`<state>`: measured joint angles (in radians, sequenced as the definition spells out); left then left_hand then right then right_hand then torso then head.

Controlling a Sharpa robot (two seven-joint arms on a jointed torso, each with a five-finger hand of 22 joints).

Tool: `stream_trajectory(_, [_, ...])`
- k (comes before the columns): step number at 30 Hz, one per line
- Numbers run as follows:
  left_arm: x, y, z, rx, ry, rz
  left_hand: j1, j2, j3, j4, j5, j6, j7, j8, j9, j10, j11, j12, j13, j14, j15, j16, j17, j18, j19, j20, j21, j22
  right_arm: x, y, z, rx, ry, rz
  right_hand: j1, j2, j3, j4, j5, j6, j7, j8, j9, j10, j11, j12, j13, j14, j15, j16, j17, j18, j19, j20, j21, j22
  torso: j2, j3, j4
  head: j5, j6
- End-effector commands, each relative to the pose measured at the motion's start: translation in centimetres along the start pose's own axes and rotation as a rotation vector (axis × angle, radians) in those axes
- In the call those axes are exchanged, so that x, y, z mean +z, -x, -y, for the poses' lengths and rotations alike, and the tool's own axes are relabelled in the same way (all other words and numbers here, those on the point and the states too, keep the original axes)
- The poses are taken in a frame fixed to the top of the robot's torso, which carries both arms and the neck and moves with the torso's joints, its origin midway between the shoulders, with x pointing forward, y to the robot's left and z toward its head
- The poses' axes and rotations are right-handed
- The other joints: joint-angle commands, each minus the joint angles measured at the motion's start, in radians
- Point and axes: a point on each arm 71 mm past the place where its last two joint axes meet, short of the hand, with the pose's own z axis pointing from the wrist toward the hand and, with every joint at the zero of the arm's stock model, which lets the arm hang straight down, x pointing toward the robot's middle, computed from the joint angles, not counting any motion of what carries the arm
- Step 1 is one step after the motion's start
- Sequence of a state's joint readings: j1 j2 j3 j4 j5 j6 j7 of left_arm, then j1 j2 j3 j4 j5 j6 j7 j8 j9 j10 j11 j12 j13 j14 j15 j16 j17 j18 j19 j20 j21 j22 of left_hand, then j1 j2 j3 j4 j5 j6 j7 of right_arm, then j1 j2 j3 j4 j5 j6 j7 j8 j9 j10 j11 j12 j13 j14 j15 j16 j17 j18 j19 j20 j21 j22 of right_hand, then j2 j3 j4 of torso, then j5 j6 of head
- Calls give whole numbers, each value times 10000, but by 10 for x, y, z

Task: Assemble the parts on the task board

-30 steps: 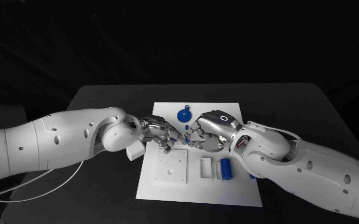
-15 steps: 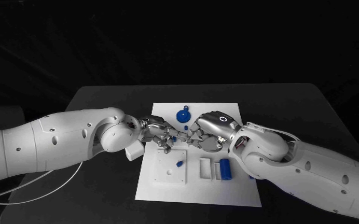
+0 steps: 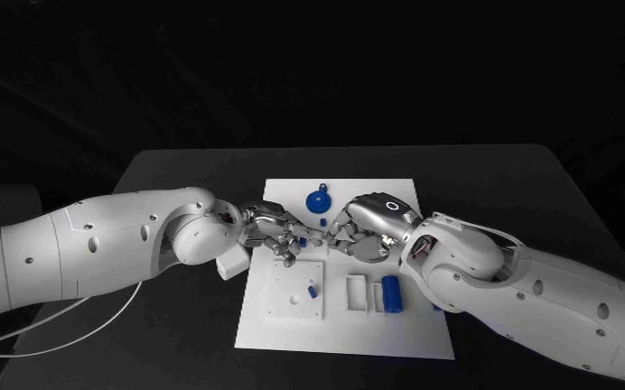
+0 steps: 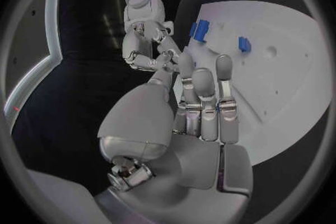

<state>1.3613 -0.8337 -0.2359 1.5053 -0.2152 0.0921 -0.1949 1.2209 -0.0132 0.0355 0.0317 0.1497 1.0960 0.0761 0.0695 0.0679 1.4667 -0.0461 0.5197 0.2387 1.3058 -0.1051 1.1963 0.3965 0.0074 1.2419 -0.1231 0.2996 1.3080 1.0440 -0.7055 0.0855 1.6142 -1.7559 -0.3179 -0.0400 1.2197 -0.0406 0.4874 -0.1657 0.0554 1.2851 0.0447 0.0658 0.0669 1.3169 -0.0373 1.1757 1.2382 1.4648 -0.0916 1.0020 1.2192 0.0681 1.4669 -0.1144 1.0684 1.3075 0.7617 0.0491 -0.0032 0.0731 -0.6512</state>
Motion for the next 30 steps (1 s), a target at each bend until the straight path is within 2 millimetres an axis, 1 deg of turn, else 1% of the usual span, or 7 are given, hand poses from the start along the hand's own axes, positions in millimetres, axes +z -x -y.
stream_trajectory(1, [-1,3,1,107,-178,289,136,4,24,6,-26,-91,13,-12,-2,288,57,-49,12,21,59,-44,-17,-15,48,55,-37,181,-1,-1,4,98,-292,-168,-95,-73,-4,-71,37,-37,0,-20,-8,-45,-12,-85,-8,26,-41,1,8,-187,356,-30,-29,1393,-3,0,-1,25,-2])
stream_trajectory(6, [-4,10,2,-3,-490,938,201,-37,1,-46,12,-45,6,9,4,216,57,-121,-21,-35,71,-140,-66,-18,8,67,-97,161,-3,-3,6,182,-458,-446,-103,-356,-469,-4,361,-90,-21,-22,-18,-143,-4,-238,-141,22,-24,-32,-10,-173,346,-17,-83,1381,-5,-2,-12,56,-28])
stream_trajectory(11, [-8,20,2,-316,-898,1784,250,-32,-61,-103,49,-27,-5,194,-15,-19,85,-429,-198,-169,122,-504,-245,-35,-101,116,-359,66,-4,-7,5,311,-675,-734,-135,-807,-1516,445,374,-799,156,-34,-37,-156,151,-248,-197,21,54,-63,-31,-144,344,46,-124,1375,-17,-15,-9,121,-70])
stream_trajectory(14, [-10,25,3,-548,-1096,2221,203,-15,-130,-57,-39,-51,-14,385,-15,-20,91,-551,-293,-181,139,-632,-302,-47,-53,126,-547,37,-5,-12,3,599,-1098,-928,-349,-850,-2140,1139,180,-982,182,-41,-37,-174,174,-265,-240,23,95,-66,-39,-118,344,94,-170,1364,-19,-18,-10,195,-102])
stream_trajectory(16, [-11,27,3,-672,-1215,2475,170,-28,-147,-17,-143,-58,-12,414,-15,-28,99,-606,-330,-185,148,-696,-331,-46,-55,136,-609,18,-6,-18,3,1040,-1572,-1193,-417,-970,-2459,2179,375,-1041,205,-17,-23,-170,161,-261,-272,33,111,-37,-30,-109,359,109,-210,1353,-16,-16,5,246,-132])
stream_trajectory(18, [-12,29,3,-763,-1297,2656,153,-50,-139,60,-157,-80,-21,494,-16,33,97,-690,-396,-141,147,-769,-353,-50,16,138,-754,2,-7,-24,1,1468,-2021,-1514,-423,-1054,-2571,2773,335,-1164,237,-34,-30,-152,184,-209,-263,47,111,3,-16,-101,365,119,-268,1341,-13,-21,6,288,-148])
stream_trajectory(30, [-12,32,6,-906,-1498,3050,126,-47,-112,172,-138,-75,-31,576,-14,58,95,-740,-431,-124,144,-799,-333,-63,118,131,-954,66,-8,-55,-17,2369,-3801,-3558,-748,-1148,-2651,3560,895,-847,138,-18,9,109,117,211,20,84,64,455,173,-94,386,77,-480,1294,-4,-34,6,508,-281])
